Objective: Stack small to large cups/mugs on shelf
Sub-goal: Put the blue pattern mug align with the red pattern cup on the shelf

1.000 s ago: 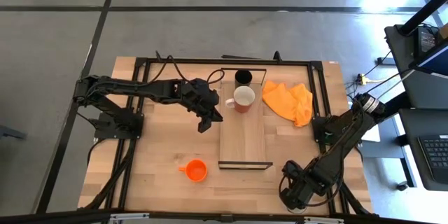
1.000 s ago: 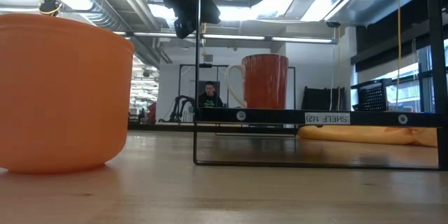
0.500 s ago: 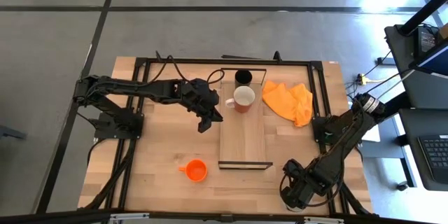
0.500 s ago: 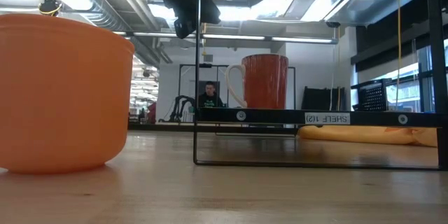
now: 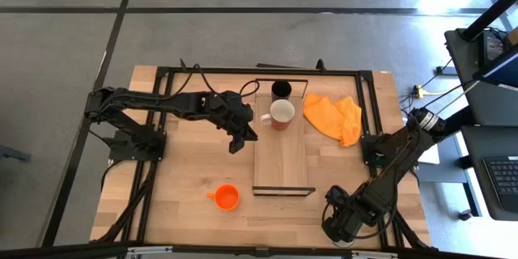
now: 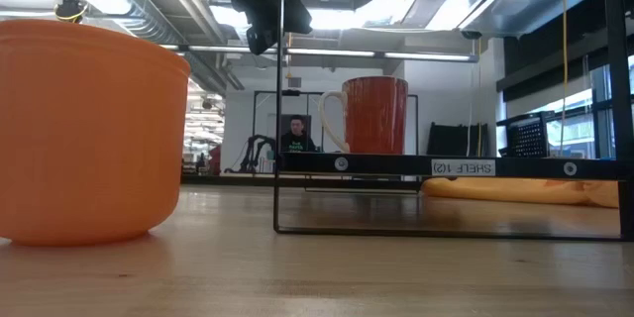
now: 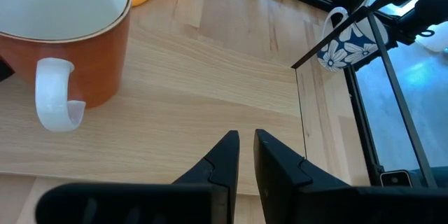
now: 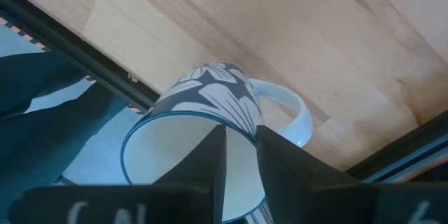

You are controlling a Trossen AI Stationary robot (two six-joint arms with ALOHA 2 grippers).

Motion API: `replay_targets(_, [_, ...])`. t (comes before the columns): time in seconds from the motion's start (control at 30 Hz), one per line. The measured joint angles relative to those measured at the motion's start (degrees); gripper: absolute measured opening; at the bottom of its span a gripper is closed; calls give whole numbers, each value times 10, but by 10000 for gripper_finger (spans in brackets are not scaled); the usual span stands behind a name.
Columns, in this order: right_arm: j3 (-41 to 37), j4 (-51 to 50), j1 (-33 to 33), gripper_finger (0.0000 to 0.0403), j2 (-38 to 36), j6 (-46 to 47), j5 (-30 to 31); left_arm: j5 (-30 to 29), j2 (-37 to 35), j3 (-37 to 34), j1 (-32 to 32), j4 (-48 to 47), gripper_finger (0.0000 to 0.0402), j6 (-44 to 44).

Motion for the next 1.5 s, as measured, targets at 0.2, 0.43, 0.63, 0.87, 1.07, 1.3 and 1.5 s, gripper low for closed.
replay_targets(0.2, [0, -4, 0, 80, 0, 28, 25, 0, 0, 0, 0, 0, 39, 0])
replay_targets(0.43, [0, -24, 0, 80, -2, 51, 57, 0, 0, 0, 0, 0, 39, 0])
replay_targets(0.63, [22, -75, 0, 80, -32, 77, 95, 0, 0, 0, 0, 0, 39, 0])
replay_targets(0.87, [124, -259, 15, 80, -36, 136, 78, -1, 0, 0, 0, 0, 39, 3])
replay_targets(1.07, [90, -176, 68, 81, -34, 240, 3, -5, 0, 0, 1, 0, 39, 4])
replay_targets(1.3, [74, -83, 74, 81, -1, 254, 6, -6, 0, 0, 1, 0, 39, 7])
replay_targets(1.5, [74, -83, 75, 81, 30, 258, 4, -6, 0, 0, 1, 0, 39, 15])
